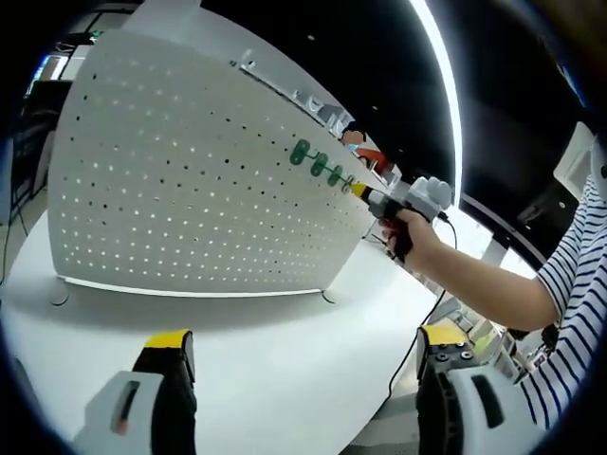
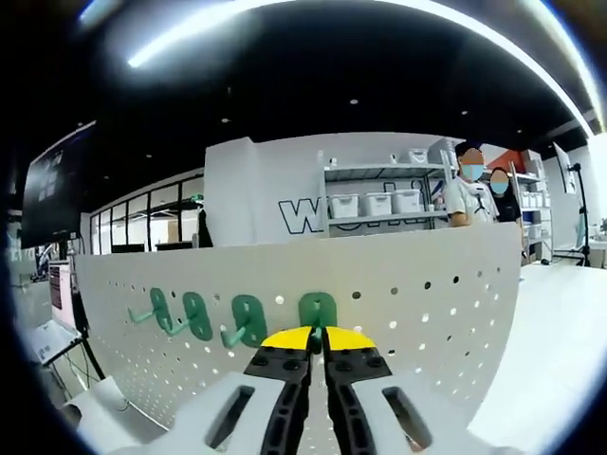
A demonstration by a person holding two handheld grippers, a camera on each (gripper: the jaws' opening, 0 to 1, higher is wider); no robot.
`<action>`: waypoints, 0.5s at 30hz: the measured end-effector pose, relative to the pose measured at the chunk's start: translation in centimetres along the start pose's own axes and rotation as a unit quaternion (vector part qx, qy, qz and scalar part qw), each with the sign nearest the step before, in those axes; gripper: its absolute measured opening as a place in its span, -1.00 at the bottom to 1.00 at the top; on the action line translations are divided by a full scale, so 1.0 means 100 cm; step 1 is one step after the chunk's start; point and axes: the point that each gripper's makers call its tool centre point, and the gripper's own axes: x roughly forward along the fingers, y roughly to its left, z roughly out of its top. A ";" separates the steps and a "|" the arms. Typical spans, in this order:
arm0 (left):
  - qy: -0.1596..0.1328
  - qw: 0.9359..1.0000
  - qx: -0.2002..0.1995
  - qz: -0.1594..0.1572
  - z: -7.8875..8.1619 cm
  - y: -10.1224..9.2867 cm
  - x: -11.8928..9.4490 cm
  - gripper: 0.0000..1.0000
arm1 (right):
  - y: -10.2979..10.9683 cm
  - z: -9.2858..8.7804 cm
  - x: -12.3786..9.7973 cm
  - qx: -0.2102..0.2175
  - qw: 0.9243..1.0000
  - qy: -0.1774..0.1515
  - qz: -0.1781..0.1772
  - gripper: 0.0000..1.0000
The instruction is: Insert the hook assembly into the mounting plate slot until the hook locks in place.
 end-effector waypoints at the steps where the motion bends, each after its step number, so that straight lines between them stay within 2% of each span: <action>1: -0.001 1.000 0.000 0.001 0.000 0.000 -0.001 1.00 | -0.001 0.001 -0.002 -0.005 1.000 -0.003 -0.003 -0.90; 6: -0.005 1.000 0.002 0.001 0.002 0.000 -0.003 1.00 | -0.007 0.012 -0.012 -0.018 1.000 -0.006 -0.025 -0.53; 9: -0.007 1.000 0.006 0.000 0.003 -0.001 -0.004 1.00 | -0.010 0.021 -0.020 -0.021 0.999 -0.015 -0.030 -0.46; 14: -0.004 1.000 0.014 0.005 0.003 0.000 -0.006 1.00 | -0.013 0.021 -0.031 -0.036 0.999 -0.006 -0.034 -0.17; 15: 0.000 1.000 0.023 0.008 0.002 0.001 -0.007 1.00 | -0.016 0.019 -0.036 -0.048 0.998 -0.002 -0.045 -0.09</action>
